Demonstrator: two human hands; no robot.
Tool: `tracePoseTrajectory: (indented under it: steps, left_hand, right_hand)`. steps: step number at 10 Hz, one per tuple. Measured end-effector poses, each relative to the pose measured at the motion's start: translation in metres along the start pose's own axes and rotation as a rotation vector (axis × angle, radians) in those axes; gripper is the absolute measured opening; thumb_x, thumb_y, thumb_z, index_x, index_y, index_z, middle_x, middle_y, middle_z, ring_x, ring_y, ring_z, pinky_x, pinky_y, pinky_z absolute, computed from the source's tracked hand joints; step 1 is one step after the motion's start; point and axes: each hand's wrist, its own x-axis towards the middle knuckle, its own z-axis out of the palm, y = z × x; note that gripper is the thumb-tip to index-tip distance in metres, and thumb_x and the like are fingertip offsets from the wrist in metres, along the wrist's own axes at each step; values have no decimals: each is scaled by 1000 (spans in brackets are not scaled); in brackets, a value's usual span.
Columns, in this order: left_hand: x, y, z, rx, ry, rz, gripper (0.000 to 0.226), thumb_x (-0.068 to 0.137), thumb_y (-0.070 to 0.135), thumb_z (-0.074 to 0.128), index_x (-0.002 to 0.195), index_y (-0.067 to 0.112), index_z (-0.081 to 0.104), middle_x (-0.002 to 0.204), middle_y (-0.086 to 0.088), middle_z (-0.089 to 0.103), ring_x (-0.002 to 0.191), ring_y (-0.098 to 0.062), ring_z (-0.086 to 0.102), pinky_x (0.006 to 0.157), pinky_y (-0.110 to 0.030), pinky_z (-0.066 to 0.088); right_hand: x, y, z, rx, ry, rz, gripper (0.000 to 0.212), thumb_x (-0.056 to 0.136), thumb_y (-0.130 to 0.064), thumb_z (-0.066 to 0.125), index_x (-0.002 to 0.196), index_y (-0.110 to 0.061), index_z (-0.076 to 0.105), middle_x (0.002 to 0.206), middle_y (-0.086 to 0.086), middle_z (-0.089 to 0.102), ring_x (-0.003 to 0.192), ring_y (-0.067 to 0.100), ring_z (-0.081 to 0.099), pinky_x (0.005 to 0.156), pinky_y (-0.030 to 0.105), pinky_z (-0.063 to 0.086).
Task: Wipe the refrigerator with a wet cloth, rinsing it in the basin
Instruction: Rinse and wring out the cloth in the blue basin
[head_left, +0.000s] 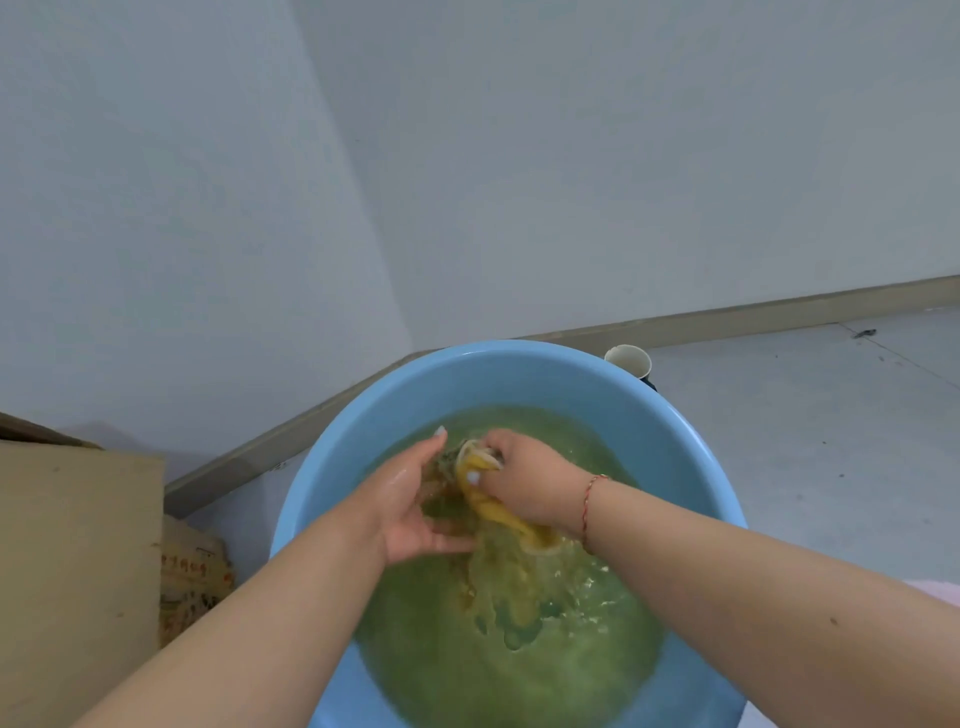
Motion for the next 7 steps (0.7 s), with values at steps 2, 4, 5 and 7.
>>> tracePoseTrajectory:
  steps: [2,4,5,7]
  left_hand:
    - [-8,-4,18,-150,99,236,43,103,30,15,73,14,41,44,-1,57,36,-9,55,36,-21,47]
    - [6,-19,26,-239,-13,191,47,102,34,20,75,9,49,50,-4,63,47,-14,62,48,-25,53]
    - [-11,-14,40,-182,-99,142,48,98,46,43,83,6,66,66,-13,69,59,-22,69,57,-30,56]
    - [-5,-4,36,-330,9,224,38,97,48,45,97,17,66,78,-5,70,65,-22,71,72,-42,52]
  right_hand:
    - [-32,-46,13,181,269,-237,39,83,-53,61,74,-18,48,69,-2,57,71,18,54,63,31,41]
    - [-26,-33,18,24,370,-221,40,94,-55,40,73,-20,47,73,0,56,75,23,51,58,30,33]
    - [-11,-16,9,-27,386,-99,42,98,-52,29,74,-23,49,75,-1,56,79,24,54,66,30,36]
    - [18,33,1,-340,163,89,43,104,-38,22,106,-16,59,80,9,54,85,30,59,70,34,47]
